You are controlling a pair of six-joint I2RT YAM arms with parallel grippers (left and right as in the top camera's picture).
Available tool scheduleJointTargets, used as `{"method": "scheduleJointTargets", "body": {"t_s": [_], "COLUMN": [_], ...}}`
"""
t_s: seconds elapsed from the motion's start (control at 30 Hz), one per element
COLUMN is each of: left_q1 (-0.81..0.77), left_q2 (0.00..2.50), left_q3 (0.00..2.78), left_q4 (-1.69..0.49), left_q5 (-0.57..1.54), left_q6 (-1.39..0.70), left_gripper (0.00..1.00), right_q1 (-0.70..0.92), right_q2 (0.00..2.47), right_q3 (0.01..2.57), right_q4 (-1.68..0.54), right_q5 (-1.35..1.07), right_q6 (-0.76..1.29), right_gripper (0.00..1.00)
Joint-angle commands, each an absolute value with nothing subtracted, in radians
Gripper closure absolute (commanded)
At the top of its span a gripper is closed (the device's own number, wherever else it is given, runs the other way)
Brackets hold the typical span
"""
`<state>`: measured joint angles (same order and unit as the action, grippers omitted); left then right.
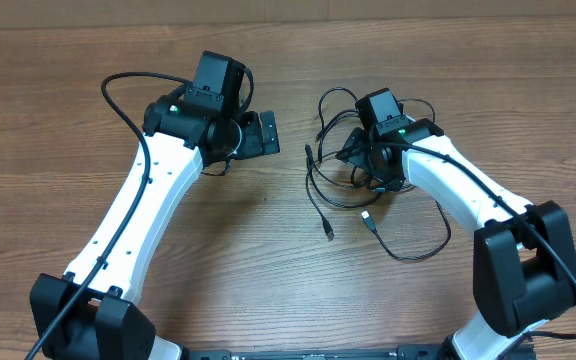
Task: Untangle cables
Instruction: 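Move the right gripper back left and grasp the cable pile, then lift the right gripper with a cable strand up to the upper right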
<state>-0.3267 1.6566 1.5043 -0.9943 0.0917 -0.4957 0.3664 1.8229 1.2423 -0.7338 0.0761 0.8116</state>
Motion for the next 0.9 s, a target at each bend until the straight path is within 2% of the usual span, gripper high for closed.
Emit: {"method": "scheduleJointTargets", "body": {"t_s": [0.0, 0.23, 0.37, 0.43, 0.47, 0.7, 0.87], "left_q1": [-0.321, -0.321, -0.321, -0.321, -0.321, -0.321, -0.321], "left_q2": [1.664, 1.664, 1.664, 1.664, 1.664, 1.664, 1.664], "left_q3": [1.507, 1.507, 1.507, 1.507, 1.507, 1.507, 1.507], "left_q4": [-0.990, -0.990, -0.990, -0.990, -0.990, -0.990, -0.990], "left_q5": [0.077, 0.077, 0.078, 0.077, 0.077, 0.077, 0.078], "left_q6": [-0.502, -0.502, -0.502, -0.502, -0.502, -0.502, -0.502], "left_gripper": [0.01, 0.01, 0.01, 0.00, 0.00, 0.00, 0.00], "right_q1": [0.364, 0.363, 0.363, 0.363, 0.363, 0.363, 0.363], "right_q2": [1.853, 1.859, 1.859, 1.859, 1.859, 1.859, 1.859], "right_q3": [1.231, 1.180, 1.159, 1.145, 1.134, 1.123, 1.134], "right_q4": [-0.707, -0.636, -0.614, -0.596, -0.580, -0.562, -0.576], "right_q5": [0.082, 0.076, 0.080, 0.080, 0.080, 0.092, 0.057], "right_q6": [0.815, 0.814, 0.814, 0.814, 0.815, 0.813, 0.770], "right_gripper": [0.16, 0.32, 0.37, 0.47, 0.60, 0.96, 0.96]}}
